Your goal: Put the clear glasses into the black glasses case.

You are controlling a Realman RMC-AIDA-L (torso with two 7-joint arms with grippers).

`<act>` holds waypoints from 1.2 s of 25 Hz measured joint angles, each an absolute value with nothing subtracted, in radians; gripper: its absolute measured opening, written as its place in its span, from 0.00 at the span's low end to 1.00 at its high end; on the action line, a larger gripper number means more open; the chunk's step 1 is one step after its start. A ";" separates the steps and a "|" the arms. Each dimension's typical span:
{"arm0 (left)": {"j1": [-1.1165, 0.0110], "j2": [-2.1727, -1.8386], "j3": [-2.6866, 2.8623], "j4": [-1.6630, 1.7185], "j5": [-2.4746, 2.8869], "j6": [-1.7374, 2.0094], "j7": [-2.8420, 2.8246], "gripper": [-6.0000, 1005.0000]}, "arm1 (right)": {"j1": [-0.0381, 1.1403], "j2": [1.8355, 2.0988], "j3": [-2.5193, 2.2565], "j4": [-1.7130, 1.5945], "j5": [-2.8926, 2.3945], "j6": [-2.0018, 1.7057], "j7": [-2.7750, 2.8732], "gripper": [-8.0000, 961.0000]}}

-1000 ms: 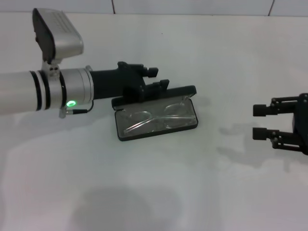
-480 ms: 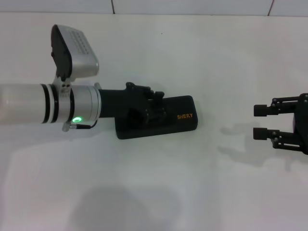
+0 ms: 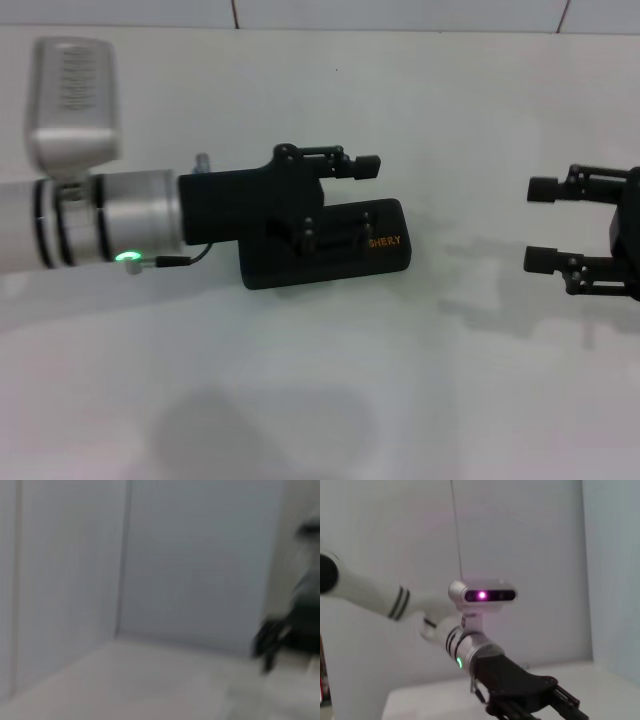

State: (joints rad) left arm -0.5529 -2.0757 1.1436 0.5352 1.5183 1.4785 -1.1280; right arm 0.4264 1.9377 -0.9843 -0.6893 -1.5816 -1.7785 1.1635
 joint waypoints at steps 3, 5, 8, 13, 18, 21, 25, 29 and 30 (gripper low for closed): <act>-0.527 -2.061 1.105 0.546 1.507 1.633 -1.089 0.54 | 0.448 1.945 -0.984 -0.663 -1.566 -1.827 1.117 0.68; -0.511 -2.050 1.097 0.552 1.504 1.702 -1.072 0.58 | 0.465 1.951 -0.988 -0.657 -1.568 -1.851 1.107 0.71; -0.486 -2.039 1.080 0.553 1.497 1.751 -1.062 0.68 | 0.494 1.959 -0.995 -0.639 -1.575 -1.868 1.093 0.77; -0.436 -2.033 1.073 0.570 1.495 1.786 -1.017 0.89 | 0.516 1.969 -0.994 -0.602 -1.576 -1.867 1.080 0.84; -0.411 -2.036 1.073 0.585 1.494 1.793 -1.012 0.89 | 0.534 1.986 -0.996 -0.594 -1.584 -1.850 1.073 0.84; -0.407 -2.038 1.072 0.585 1.498 1.793 -1.010 0.89 | 0.541 1.989 -0.996 -0.594 -1.588 -1.848 1.067 0.84; -0.407 -2.038 1.072 0.584 1.499 1.793 -1.010 0.89 | 0.543 1.991 -0.996 -0.594 -1.588 -1.843 1.065 0.84; -0.406 -2.039 1.072 0.585 1.500 1.793 -1.007 0.89 | 0.541 1.998 -0.995 -0.594 -1.588 -1.840 1.065 0.83; -0.406 -2.039 1.072 0.584 1.501 1.793 -1.003 0.89 | 0.540 1.999 -0.995 -0.594 -1.588 -1.840 1.064 0.83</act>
